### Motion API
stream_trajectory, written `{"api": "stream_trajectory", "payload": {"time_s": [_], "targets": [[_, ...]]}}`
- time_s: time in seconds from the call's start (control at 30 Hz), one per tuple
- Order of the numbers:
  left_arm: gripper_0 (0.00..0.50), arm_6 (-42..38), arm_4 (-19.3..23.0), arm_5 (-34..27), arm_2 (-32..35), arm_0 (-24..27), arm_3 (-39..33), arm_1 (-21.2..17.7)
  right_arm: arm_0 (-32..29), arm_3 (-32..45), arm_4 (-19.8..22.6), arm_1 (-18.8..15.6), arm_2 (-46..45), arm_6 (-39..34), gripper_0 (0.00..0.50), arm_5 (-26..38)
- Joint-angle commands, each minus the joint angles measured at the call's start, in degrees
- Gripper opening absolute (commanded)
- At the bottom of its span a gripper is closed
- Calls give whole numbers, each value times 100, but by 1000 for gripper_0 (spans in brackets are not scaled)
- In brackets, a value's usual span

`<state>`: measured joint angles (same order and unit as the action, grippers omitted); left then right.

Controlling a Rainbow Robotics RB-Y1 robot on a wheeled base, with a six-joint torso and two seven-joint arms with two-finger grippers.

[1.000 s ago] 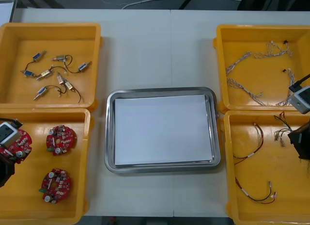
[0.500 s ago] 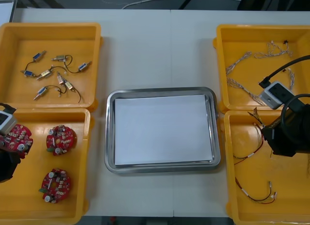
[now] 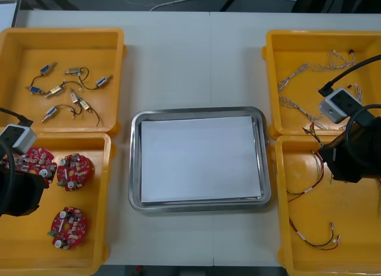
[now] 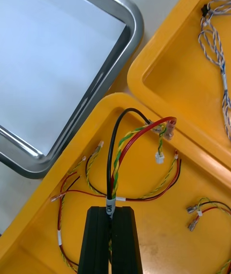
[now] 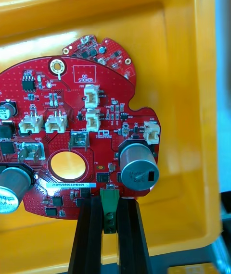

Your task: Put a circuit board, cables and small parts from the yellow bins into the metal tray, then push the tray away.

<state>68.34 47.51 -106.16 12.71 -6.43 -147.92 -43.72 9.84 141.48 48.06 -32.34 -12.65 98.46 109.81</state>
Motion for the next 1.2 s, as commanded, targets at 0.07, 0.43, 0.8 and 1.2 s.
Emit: {"api": "stream_trajectory", "payload": {"time_s": [0.07, 0.43, 0.8, 1.2], "targets": [[0, -435, 21, -54, -515, 476, -208, -383, 194, 196, -235, -212, 25, -222, 0, 19], [0, -1789, -356, -54, -1842, 1346, -208, -761, 185, 196, -315, -317, 8, -397, 0, 19], [0, -3028, -365, -54, -2844, 2163, -176, -910, 88, 196, -359, -317, -98, -520, 0, 19], [0, -4258, -840, -54, -4382, 3244, 184, -892, -8, 196, -332, -326, -300, -599, 0, 19]]}}
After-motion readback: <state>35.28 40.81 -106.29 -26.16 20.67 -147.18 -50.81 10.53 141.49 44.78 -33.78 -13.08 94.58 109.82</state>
